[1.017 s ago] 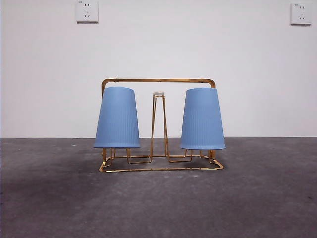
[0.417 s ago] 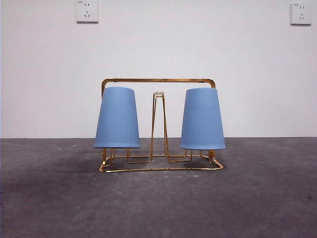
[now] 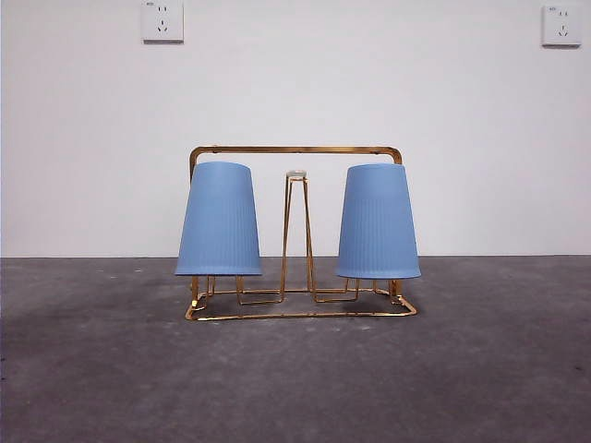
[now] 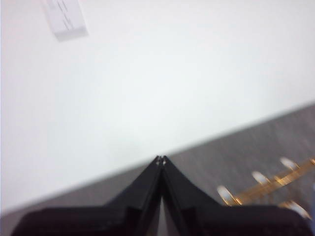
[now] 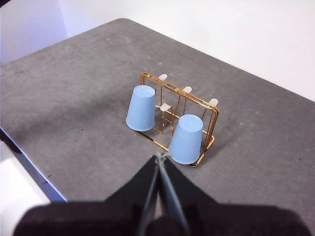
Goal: Pick up cup 1,put cup 1 in the cup rack,pick up cup 2,put cup 2 in the cup rack
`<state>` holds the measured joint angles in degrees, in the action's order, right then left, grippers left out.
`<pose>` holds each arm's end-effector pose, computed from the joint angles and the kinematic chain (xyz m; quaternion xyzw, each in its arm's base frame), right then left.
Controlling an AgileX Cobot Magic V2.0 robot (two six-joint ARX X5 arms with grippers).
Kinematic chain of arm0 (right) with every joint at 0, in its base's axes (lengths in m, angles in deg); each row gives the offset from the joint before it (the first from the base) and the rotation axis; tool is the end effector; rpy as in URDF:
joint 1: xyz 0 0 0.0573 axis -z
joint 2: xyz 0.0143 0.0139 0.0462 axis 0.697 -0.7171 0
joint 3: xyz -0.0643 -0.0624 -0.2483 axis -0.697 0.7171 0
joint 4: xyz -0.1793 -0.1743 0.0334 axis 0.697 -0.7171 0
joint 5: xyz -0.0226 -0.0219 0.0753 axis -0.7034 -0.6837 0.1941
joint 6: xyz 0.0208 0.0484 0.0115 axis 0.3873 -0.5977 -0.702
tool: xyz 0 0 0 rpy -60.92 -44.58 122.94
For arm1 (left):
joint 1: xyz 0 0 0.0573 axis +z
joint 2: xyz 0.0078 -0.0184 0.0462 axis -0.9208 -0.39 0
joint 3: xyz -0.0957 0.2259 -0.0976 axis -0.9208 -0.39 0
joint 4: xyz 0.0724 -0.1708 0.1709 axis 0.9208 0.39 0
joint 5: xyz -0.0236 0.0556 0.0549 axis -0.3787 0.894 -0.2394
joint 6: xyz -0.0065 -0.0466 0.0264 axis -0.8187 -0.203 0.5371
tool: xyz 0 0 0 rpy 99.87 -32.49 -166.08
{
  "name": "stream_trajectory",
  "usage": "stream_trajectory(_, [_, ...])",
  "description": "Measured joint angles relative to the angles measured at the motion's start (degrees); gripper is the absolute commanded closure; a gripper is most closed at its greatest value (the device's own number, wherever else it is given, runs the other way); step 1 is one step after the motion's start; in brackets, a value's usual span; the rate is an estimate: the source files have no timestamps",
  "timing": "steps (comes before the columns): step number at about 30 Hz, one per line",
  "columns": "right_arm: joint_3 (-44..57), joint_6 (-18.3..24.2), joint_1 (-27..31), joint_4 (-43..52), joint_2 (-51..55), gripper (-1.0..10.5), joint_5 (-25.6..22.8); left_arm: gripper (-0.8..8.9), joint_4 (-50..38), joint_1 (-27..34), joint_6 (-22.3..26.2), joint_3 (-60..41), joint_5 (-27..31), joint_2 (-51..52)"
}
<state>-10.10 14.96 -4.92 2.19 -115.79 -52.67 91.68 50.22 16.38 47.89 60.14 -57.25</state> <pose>0.0180 0.0145 0.4836 -0.1163 0.1825 0.3428 0.9141 0.1083 -0.0308 0.4002 0.0801 -0.0338 -0.1115 0.9899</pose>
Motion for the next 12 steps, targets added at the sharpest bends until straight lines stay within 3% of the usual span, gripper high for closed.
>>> stream_trajectory(6, [0.00,0.00,0.00,0.00,0.00,9.4,0.02,8.17,-20.50,8.85,1.40,-22.45,-0.96,11.87])
stream_trajectory(12, [0.00,0.00,0.00,0.00,-0.02,9.4,0.00,8.17,-21.73,12.52,1.14,-40.96,-0.90,21.00])
